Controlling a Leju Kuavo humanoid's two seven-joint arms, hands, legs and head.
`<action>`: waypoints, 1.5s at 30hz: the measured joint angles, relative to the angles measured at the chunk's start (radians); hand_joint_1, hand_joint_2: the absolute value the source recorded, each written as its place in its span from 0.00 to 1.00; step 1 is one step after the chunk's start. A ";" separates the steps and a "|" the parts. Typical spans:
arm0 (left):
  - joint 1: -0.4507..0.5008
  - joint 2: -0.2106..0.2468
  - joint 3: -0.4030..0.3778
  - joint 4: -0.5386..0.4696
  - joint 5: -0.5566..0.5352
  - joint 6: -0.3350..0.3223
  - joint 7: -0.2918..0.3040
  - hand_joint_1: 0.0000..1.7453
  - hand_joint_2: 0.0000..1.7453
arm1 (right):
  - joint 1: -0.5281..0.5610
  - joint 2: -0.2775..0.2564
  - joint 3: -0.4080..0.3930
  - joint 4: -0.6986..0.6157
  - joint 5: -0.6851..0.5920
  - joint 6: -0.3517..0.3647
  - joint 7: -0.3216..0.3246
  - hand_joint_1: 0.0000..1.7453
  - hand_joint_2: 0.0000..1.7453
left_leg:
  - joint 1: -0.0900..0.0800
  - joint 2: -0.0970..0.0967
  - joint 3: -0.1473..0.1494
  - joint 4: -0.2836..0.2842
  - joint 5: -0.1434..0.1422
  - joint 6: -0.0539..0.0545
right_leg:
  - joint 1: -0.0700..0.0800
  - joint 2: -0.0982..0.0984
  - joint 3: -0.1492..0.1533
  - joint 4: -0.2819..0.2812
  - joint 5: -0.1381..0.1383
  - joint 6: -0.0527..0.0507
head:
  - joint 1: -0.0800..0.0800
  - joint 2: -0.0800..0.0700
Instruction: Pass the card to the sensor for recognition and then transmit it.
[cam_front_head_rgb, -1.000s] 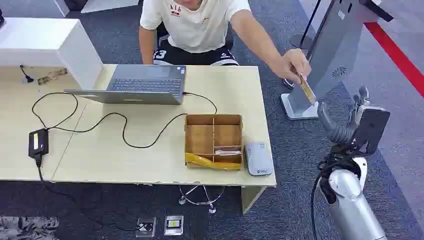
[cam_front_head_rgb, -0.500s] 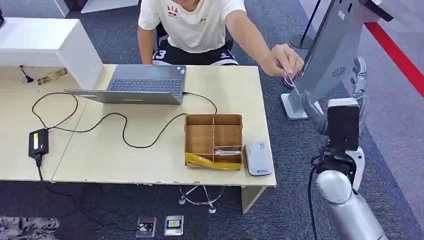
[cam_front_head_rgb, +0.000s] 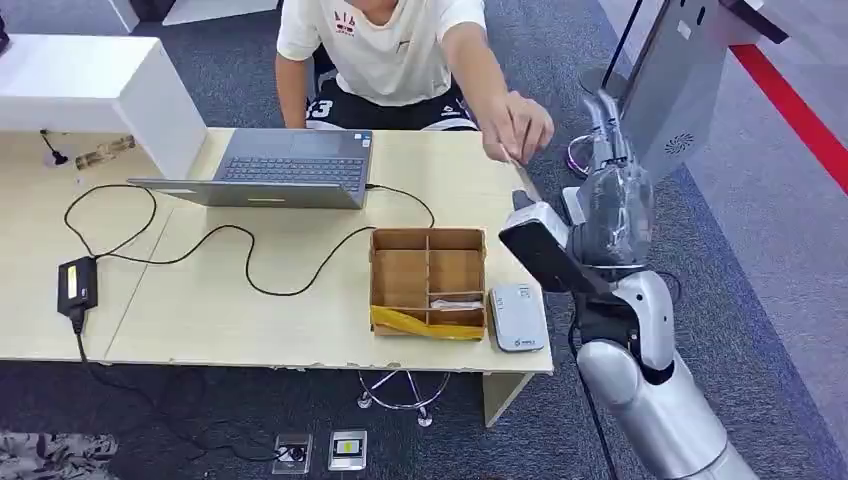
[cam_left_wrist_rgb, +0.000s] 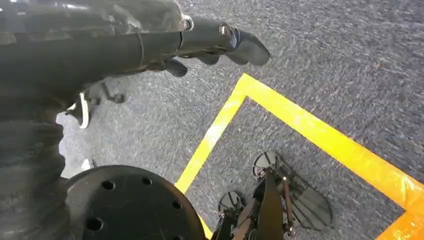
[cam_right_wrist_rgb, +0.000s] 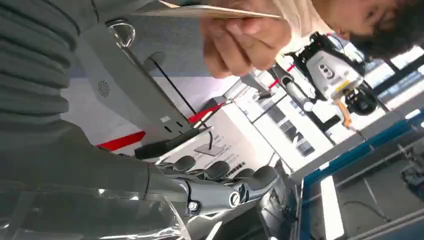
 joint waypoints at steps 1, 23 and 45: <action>0.000 0.001 -0.006 0.001 -0.002 -0.001 0.000 0.00 1.00 | -0.006 0.008 0.013 0.011 0.018 0.018 0.006 0.00 1.00 | 0.000 0.000 0.000 0.000 0.000 0.000 | 0.000 0.000 0.000 0.000 0.000 0.000 | 0.000 0.000; -0.004 0.010 -0.037 0.009 -0.008 -0.012 -0.001 0.00 1.00 | -0.095 0.124 0.176 0.226 0.171 0.172 0.054 0.02 1.00 | 0.000 0.000 -0.001 0.000 0.000 0.000 | 0.000 0.000 -0.001 0.000 0.000 0.000 | 0.000 0.000; -0.004 0.016 -0.050 0.016 -0.030 -0.012 -0.008 0.00 1.00 | -0.109 0.150 0.230 0.296 0.184 0.133 0.063 0.93 1.00 | 0.000 0.000 0.000 0.000 0.000 0.000 | 0.000 0.001 -0.002 0.000 0.000 0.000 | 0.000 0.000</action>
